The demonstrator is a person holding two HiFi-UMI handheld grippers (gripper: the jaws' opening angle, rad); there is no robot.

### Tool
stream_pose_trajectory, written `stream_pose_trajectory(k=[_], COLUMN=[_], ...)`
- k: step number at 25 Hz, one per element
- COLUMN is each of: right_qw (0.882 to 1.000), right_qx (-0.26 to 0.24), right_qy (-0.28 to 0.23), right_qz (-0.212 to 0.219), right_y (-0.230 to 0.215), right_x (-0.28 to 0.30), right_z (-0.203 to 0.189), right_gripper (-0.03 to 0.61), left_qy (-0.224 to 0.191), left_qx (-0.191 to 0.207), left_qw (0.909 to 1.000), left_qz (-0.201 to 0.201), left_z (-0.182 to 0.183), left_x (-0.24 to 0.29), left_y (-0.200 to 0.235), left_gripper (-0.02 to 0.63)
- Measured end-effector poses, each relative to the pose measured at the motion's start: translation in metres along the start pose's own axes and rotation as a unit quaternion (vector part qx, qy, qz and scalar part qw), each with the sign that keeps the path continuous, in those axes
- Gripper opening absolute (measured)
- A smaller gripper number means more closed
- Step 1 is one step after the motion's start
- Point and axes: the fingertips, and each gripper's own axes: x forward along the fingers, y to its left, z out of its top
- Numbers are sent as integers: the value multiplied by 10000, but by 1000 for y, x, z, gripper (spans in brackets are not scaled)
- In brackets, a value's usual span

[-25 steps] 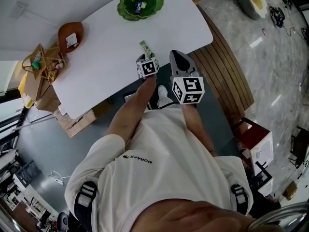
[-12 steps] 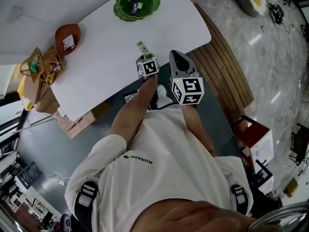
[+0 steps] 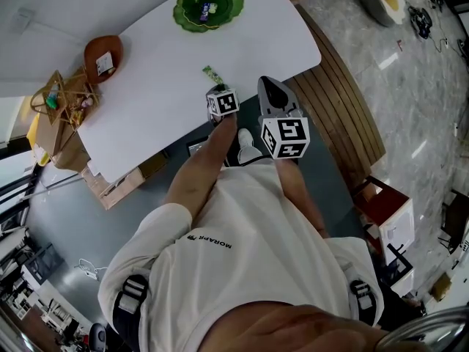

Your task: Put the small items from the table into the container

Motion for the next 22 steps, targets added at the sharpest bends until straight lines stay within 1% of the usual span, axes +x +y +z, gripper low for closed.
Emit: stream_pose_trajectory(k=[3, 6, 14, 19, 22], right_qw=[10000, 10000, 9997, 9994, 9992], right_qx=[-10, -20, -75, -114, -131], right_qy=[-20, -40, -170, -251, -296], right_qz=[59, 82, 162, 219, 231], right_y=[4, 6, 18, 29, 33], right_x=[2, 2, 0, -3, -6], right_z=[2, 2, 11, 18, 20], right_gripper=[8, 8, 8, 8, 8], left_qy=[-23, -166, -619, -889, -1077], left_qx=[8, 22, 339, 135, 137], left_qw=[10000, 9998, 9972, 9952, 9933], left_qz=[-25, -71, -238, -377, -406], left_z=[1, 9, 45, 65, 78], left_x=[-1, -6, -27, -48, -59], left_y=[4, 7, 8, 10, 12], left_gripper=[33, 25, 23, 23, 23])
